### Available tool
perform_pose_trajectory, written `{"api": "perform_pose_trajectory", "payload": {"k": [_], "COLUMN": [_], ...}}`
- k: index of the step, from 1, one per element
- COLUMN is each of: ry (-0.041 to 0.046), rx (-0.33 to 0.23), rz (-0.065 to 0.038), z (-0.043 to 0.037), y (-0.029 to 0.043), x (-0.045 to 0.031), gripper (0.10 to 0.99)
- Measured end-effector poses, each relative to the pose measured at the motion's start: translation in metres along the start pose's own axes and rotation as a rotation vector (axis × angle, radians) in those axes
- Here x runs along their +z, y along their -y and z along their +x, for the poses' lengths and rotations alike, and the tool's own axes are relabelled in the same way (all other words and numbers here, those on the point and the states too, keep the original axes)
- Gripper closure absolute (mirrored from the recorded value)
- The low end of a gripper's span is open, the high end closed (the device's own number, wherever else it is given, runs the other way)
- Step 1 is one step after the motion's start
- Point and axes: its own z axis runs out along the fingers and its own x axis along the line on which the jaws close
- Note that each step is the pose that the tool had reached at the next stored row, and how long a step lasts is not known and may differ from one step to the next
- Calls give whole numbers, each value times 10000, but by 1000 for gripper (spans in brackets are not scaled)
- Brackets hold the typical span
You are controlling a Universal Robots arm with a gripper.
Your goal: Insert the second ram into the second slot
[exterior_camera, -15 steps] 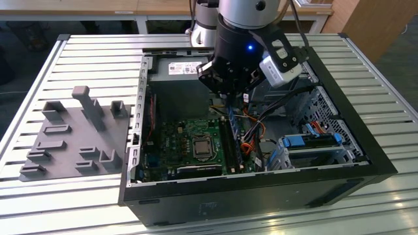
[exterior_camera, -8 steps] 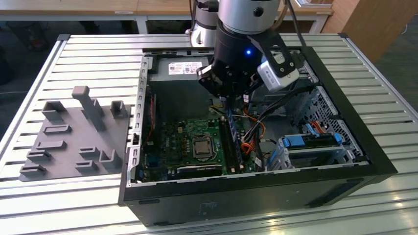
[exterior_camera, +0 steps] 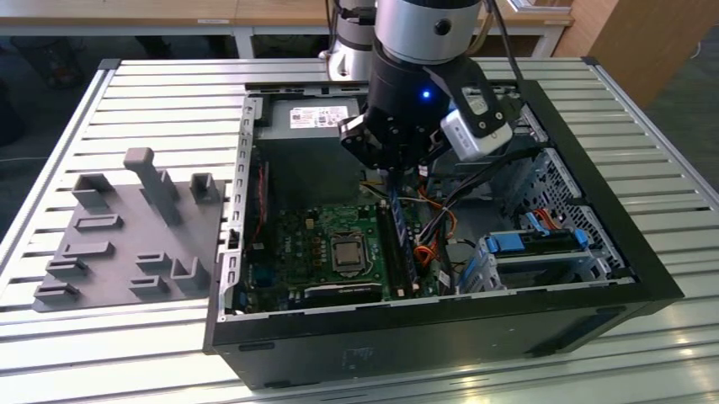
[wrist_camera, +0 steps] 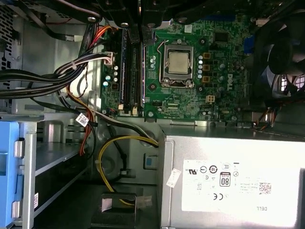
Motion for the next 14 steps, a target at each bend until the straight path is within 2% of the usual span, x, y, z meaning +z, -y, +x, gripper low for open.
{"api": "perform_pose_trajectory", "payload": {"k": [14], "ry": [-3], "rx": [37], "rz": [1], "z": [-3], "y": [1], "x": [71], "gripper": [953]}}
